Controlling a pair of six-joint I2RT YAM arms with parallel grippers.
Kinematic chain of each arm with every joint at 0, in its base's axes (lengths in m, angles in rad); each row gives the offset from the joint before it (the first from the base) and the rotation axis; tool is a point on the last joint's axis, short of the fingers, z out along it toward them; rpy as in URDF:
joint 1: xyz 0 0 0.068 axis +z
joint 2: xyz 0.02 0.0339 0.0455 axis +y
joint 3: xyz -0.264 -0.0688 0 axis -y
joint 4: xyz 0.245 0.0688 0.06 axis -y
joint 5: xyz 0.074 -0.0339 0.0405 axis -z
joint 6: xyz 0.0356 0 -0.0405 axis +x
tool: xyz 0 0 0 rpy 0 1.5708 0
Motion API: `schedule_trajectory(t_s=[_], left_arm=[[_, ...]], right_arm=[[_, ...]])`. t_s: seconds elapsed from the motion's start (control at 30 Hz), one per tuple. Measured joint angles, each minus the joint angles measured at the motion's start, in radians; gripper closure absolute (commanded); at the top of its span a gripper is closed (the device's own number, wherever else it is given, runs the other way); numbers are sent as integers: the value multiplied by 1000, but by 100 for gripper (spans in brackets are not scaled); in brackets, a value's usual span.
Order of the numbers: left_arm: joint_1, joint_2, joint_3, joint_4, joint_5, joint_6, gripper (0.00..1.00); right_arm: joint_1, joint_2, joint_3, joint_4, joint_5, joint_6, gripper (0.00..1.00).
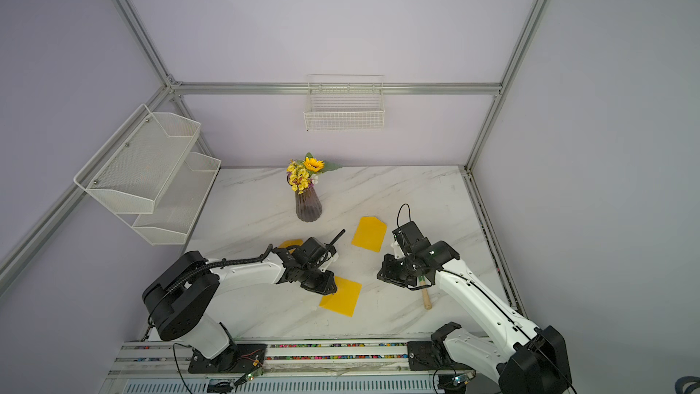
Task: Seal the envelope with a glue stick
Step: Seal the envelope at the center of the board.
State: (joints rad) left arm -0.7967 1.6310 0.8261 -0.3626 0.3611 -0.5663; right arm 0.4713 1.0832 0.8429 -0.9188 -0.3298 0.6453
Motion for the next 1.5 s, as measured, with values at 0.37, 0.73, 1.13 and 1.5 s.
schedule_trajectory(t_s=[0.37,0.73,1.13,1.5], left_arm=[[-11,10,22,-52,-23,3,90],[-117,79,166,-237,-219,10,91],[-209,132,235,-319,-373,-29,91],[-262,172,269,-366,-469,-89,90]], right_arm=[[0,-8,-11,-3,-1,-1,100],[-3,-11,-11,-4,0,-9,100],[-7,-14,-11,-10,-1,-29,100],[-16,-46,-11,-37,0,-34,100]])
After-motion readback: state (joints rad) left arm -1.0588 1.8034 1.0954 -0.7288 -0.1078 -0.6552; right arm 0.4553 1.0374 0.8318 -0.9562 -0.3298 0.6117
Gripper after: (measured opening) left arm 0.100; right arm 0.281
